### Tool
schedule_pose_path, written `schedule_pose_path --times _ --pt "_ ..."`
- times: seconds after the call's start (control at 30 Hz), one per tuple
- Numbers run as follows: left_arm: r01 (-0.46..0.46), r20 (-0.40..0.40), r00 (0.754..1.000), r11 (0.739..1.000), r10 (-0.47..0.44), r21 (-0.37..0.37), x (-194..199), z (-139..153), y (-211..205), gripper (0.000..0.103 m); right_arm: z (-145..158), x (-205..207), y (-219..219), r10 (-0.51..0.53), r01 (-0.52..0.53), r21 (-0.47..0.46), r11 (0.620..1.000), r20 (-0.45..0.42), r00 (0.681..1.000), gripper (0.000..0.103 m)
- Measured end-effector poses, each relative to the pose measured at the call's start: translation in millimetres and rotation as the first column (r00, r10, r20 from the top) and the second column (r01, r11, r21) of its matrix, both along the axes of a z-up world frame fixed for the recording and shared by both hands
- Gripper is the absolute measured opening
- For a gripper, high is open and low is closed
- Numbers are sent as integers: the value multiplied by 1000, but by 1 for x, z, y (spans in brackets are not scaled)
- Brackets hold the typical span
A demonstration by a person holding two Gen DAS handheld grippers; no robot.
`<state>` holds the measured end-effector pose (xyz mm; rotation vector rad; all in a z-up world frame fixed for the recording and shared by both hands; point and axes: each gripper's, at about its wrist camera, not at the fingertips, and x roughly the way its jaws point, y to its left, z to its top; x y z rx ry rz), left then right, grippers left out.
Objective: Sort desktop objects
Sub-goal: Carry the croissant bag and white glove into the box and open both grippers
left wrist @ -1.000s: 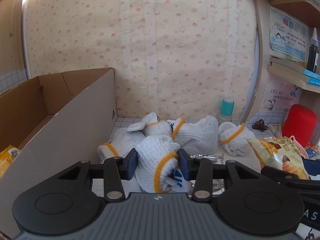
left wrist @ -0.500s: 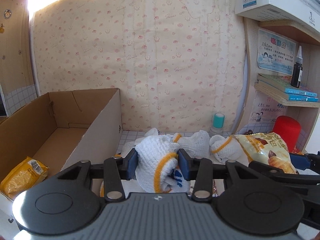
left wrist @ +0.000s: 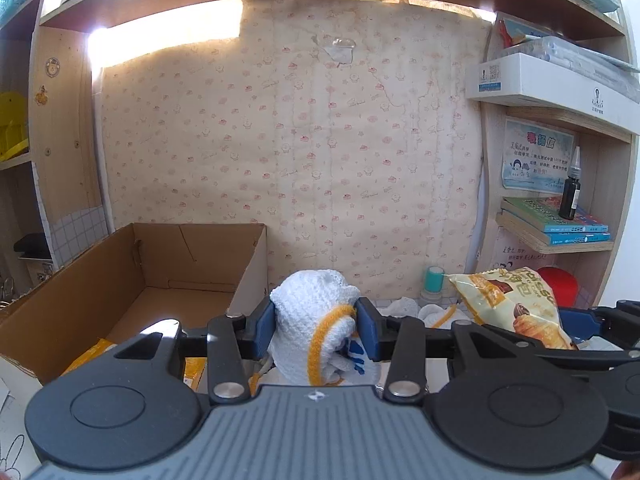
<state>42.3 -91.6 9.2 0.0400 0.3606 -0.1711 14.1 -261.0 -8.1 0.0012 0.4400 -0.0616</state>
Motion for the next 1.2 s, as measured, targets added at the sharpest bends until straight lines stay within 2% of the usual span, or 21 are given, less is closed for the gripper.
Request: schedule_pose_path --times 0.63,0.93,1.2 --pt "-138 89 986 990 139 -16 -32 27 73 45 32 3 71 147 -145 -45 988 59 987 56" --pt "-232 69 970 972 233 -23 -26 22 120 45 40 27 121 249 -246 -48 968 68 966 56" --pt "-278 44 959 960 279 -27 -12 16 153 45 38 54 154 307 -304 -52 951 45 951 56"
